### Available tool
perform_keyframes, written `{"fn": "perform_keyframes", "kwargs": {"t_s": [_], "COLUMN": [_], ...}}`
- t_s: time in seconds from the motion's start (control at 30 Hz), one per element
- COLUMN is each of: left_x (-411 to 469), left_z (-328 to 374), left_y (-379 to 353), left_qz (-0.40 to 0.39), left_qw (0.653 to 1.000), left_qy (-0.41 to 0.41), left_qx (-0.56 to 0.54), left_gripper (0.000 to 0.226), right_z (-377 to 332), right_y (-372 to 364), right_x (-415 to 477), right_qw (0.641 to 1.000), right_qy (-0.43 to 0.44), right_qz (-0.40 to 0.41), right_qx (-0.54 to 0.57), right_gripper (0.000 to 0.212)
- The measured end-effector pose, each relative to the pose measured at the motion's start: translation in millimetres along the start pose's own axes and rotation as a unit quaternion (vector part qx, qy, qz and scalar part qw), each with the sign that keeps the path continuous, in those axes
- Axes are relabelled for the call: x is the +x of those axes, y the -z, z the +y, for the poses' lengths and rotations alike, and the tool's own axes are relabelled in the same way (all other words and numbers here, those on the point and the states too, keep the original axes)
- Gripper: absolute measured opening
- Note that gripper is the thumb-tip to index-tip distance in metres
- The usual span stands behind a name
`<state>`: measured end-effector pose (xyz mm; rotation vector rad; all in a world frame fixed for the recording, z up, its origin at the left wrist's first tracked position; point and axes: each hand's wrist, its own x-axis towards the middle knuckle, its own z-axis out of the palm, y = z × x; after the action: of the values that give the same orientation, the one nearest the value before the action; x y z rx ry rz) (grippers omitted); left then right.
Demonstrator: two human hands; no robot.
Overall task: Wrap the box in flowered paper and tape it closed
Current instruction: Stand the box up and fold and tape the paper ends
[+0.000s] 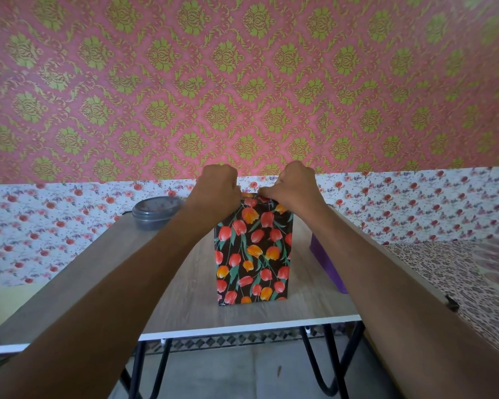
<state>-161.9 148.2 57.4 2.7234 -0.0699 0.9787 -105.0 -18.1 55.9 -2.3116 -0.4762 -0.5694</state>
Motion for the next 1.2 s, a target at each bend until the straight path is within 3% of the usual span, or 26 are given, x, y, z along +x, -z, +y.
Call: {"fn": "perform_keyframes", "kwargs": {"t_s": [0.1,0.2,0.4,0.57,0.67,0.73,0.83,0.93,1.0,1.2], "left_x": [-2.0,1.3,8.4,-7.1,-23.5,-33.5,-40.0,-38.7,-37.3,-39.2], "left_z": [-1.5,-2.8,1.0,-0.4,-0.4,-1.1,-6.0,-7.7,-6.7,-2.7], "left_y": [-5.6,-4.0,-2.6,-9.5,-15.3,-22.0,-29.2,-32.1,-33.8,-41.3], "left_qz": [0.014,0.002,-0.029,0.102,0.102,0.076,0.086,0.077,0.065,0.088], "left_qw": [1.0,1.0,0.999,0.992,0.984,0.986,0.984,0.984,0.986,0.986], "left_qy": [-0.001,0.021,0.009,-0.067,-0.131,-0.151,-0.156,-0.158,-0.151,-0.142], "left_qx": [0.013,0.011,0.03,-0.014,-0.066,-0.02,-0.001,0.0,-0.001,0.028], "left_gripper": [0.013,0.016,0.013,0.009,0.033,0.046,0.042,0.041,0.044,0.037], "right_z": [2.1,11.5,15.3,19.9,22.4,22.7,24.5,36.4,52.9,129.9], "right_y": [-1.1,-1.5,-11.2,-11.5,-13.4,-14.4,-12.2,-4.0,1.5,4.3], "right_x": [-0.3,-3.9,-11.3,-12.4,-11.2,-11.0,-9.7,-13.2,-25.0,-78.4], "right_qw": [1.0,0.996,0.995,0.99,0.985,0.982,0.98,0.956,0.943,0.971], "right_qy": [-0.013,-0.04,-0.005,-0.017,-0.038,-0.045,-0.049,-0.078,-0.087,-0.103], "right_qz": [0.024,0.021,0.048,0.063,0.069,0.067,0.056,0.062,0.085,0.178], "right_qx": [-0.012,0.073,0.089,0.125,0.152,0.172,0.183,0.276,0.309,0.119], "right_gripper": [0.053,0.06,0.041,0.041,0.043,0.041,0.03,0.007,0.01,0.005]}}
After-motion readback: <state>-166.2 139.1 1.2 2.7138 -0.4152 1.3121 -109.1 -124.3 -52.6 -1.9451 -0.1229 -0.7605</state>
